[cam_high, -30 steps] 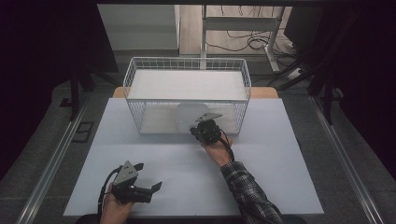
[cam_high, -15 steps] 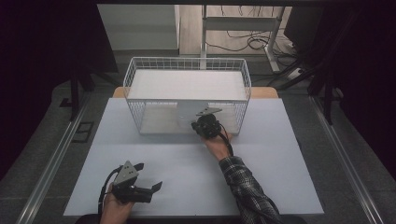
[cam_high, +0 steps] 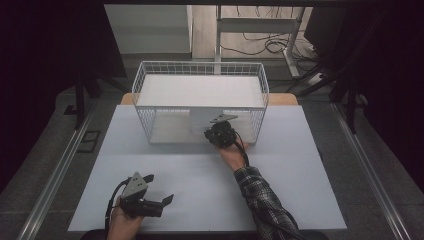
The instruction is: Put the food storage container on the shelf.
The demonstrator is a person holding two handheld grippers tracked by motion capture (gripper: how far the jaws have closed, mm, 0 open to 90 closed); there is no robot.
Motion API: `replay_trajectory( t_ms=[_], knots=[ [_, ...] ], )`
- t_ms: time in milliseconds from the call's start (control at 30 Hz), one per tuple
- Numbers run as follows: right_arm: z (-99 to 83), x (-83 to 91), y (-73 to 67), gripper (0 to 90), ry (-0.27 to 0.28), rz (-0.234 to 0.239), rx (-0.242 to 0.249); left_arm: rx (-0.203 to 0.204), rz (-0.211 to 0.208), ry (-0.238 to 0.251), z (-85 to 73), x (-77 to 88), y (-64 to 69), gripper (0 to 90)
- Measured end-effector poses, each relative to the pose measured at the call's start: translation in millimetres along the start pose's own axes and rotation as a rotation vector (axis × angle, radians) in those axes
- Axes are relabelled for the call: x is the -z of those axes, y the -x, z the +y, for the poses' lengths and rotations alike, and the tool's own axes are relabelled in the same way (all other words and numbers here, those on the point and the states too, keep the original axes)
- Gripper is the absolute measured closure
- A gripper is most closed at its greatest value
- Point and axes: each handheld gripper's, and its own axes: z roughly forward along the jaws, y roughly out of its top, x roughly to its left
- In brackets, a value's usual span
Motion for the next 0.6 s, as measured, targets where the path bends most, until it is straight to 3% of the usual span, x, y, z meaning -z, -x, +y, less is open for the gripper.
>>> replay_trajectory(
  t_ms=[200,600],
  knots=[
    [-0.5,6.5,-2.8,63.3,0.003,0.013,0.003,-0.002,0.002,-0.007,-0.2,-0.9,0.1,2.8],
    [-2.8,21.4,-9.6,45.0,0.0,0.045,0.029,0.013,-0.012,-0.003,-1.0,-0.4,-2.1,2.8]
  ],
)
